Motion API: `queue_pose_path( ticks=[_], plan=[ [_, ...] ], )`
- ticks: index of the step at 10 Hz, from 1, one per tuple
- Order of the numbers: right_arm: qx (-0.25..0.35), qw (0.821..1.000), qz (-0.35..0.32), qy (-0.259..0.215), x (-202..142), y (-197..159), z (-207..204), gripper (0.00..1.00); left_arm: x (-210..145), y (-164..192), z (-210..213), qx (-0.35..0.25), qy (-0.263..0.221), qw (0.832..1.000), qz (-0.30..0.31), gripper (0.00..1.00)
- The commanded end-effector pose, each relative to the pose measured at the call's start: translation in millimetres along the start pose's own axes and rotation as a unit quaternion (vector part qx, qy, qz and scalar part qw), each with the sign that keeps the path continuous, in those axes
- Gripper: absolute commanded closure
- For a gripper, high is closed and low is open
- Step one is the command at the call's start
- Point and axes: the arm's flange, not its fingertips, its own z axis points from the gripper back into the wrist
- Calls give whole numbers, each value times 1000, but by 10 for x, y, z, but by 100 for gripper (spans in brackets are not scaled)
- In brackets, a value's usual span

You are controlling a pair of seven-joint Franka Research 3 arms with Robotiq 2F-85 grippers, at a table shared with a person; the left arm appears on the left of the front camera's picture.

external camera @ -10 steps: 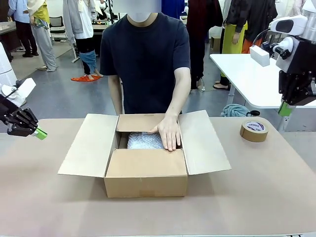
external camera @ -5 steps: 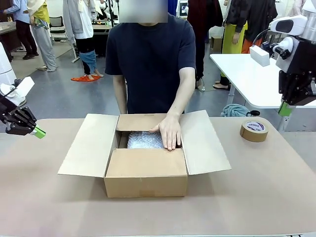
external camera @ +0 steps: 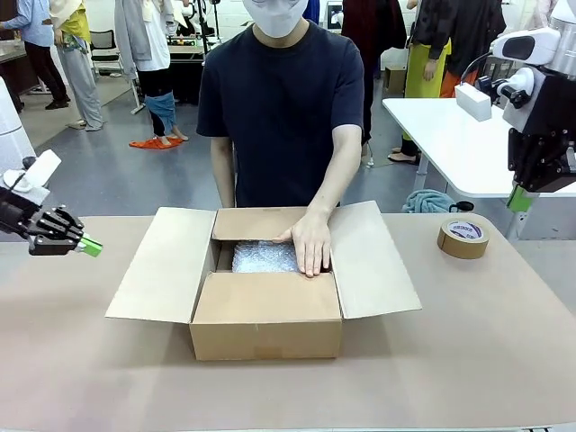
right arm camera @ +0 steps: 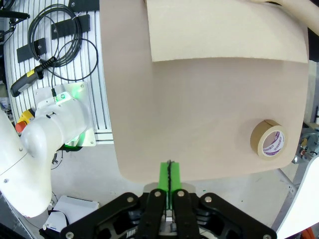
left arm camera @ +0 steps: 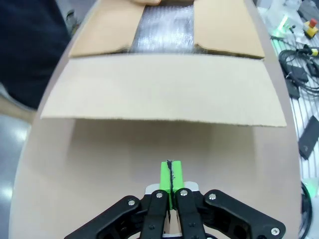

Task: Wrap the clocks to prevent damage.
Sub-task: Push the right (or left) flap of the Package Box to close it.

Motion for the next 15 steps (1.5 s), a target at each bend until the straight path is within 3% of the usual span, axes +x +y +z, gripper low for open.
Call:
queue_pose_path(
  ticks=[1,5,8,10,15],
  plan=[
    [0,1000,-5,-10,26,-9,-3,99,-206,102,-232,-19,-47,998,-37,100],
    [0,1000,-5,-10,26,-9,-3,99,-428,104,-773,-47,-58,997,-19,100],
    [0,1000,-5,-10,26,-9,-3,99,-205,85,-972,-86,-129,988,-2,100],
    [0,1000,-5,-10,26,-9,-3,99,-159,61,-991,-78,-173,982,9,100],
    [0,1000,-5,-10,26,-9,-3,99,-11,-31,-1116,-105,-210,972,-2,100]
  ],
)
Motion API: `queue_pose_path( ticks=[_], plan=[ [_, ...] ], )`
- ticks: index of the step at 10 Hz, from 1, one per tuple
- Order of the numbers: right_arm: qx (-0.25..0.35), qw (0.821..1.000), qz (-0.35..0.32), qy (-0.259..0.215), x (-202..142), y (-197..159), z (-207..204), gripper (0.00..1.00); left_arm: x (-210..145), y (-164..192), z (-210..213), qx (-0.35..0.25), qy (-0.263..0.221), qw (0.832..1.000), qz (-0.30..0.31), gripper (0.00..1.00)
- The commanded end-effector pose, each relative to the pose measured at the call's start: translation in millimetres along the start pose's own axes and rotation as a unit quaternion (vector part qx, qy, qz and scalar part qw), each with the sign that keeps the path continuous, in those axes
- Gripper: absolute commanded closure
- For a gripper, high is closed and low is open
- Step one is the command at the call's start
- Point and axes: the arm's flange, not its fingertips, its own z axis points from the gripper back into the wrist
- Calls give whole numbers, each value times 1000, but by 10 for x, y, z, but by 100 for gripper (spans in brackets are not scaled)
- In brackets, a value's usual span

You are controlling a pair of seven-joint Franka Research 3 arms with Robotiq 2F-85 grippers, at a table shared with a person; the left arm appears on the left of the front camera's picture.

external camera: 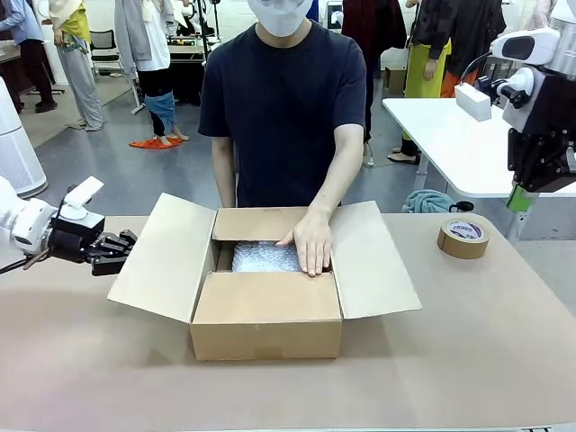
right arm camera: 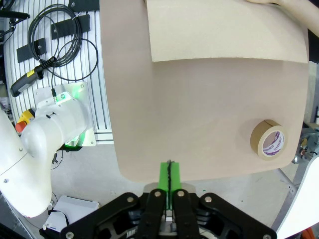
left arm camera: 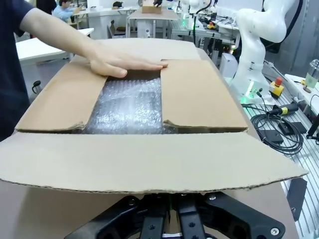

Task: Wrap the clocks to prevent damage.
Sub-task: Push the right (or left) flap of the Package Box to close it.

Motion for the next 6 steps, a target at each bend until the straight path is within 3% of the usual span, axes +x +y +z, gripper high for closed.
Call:
queue_pose_path(
  ticks=[1,6],
  plan=[
    [0,1000,-5,-10,23,-9,-3,99,70,15,-158,3,-22,999,-31,100],
    [0,1000,-5,-10,23,-9,-3,99,641,193,-493,-10,-28,995,-93,100]
  ],
)
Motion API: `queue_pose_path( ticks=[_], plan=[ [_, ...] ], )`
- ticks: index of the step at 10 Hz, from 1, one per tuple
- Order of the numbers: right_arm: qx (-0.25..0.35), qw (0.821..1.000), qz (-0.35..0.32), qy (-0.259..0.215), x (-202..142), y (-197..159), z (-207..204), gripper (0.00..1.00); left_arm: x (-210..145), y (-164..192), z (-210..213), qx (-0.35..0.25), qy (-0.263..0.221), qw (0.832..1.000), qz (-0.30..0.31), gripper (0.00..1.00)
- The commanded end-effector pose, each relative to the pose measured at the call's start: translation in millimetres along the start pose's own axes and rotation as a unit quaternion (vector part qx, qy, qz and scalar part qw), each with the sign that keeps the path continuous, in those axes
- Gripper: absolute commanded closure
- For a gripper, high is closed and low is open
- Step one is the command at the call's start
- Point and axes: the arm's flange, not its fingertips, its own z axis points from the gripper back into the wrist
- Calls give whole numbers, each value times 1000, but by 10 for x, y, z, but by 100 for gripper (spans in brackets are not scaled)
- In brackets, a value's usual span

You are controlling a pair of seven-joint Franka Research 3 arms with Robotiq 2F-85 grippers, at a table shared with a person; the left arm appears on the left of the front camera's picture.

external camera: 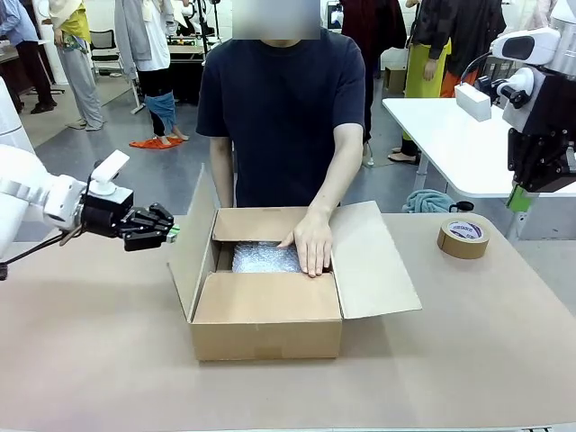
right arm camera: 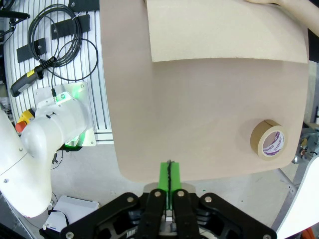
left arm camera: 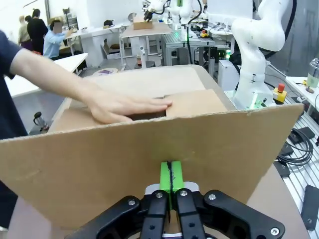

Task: Wrap the clocks to prevent damage.
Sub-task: Push the right (or left) flap of the Package Box to close it.

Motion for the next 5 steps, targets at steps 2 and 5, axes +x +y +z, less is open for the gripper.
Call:
queue_pose_path(
  ticks=[2,5],
  plan=[
    [0,1000,-5,-10,21,-9,-2,99,15,43,-274,-2,8,999,-36,100],
    [0,1000,-5,-10,21,-9,-2,99,-162,166,-485,-4,28,999,-31,100]
  ],
)
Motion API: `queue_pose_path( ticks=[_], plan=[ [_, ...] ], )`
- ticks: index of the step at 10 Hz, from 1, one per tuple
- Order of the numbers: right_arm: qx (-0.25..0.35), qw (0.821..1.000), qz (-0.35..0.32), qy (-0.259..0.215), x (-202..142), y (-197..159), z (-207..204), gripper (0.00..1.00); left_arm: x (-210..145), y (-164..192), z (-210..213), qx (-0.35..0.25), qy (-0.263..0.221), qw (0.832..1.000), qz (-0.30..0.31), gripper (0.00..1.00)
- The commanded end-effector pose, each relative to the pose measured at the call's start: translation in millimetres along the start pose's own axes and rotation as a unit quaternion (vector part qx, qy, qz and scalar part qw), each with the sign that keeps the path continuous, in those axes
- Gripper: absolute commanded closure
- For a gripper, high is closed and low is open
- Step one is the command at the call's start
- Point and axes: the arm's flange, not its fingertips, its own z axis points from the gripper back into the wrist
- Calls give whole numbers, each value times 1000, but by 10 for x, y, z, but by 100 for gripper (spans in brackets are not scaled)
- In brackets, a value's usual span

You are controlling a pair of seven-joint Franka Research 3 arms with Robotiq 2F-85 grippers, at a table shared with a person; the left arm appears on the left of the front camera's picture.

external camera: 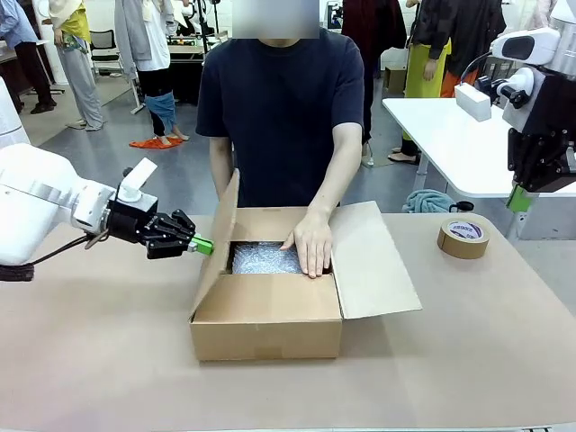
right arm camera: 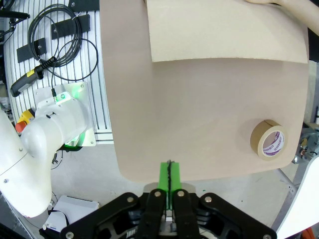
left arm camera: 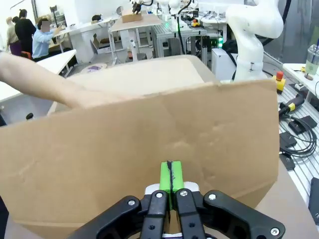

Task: Wrap the clocks to prevent damage.
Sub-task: Push the right (or left) flap of the Package Box to close it.

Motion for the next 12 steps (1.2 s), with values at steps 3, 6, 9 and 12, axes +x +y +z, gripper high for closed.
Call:
queue_pose_path(
  ticks=[3,6,9,12],
  plan=[
    [0,1000,-5,-10,20,-9,-2,99,-238,162,-194,11,14,1000,-7,100],
    [0,1000,-5,-10,20,-9,-2,99,-314,178,-197,18,30,999,-3,100],
    [0,1000,-5,-10,20,-9,-2,99,-229,110,109,37,21,999,-9,100],
    [0,1000,-5,-10,20,-9,-2,99,-237,147,-105,6,20,1000,13,100]
  ],
)
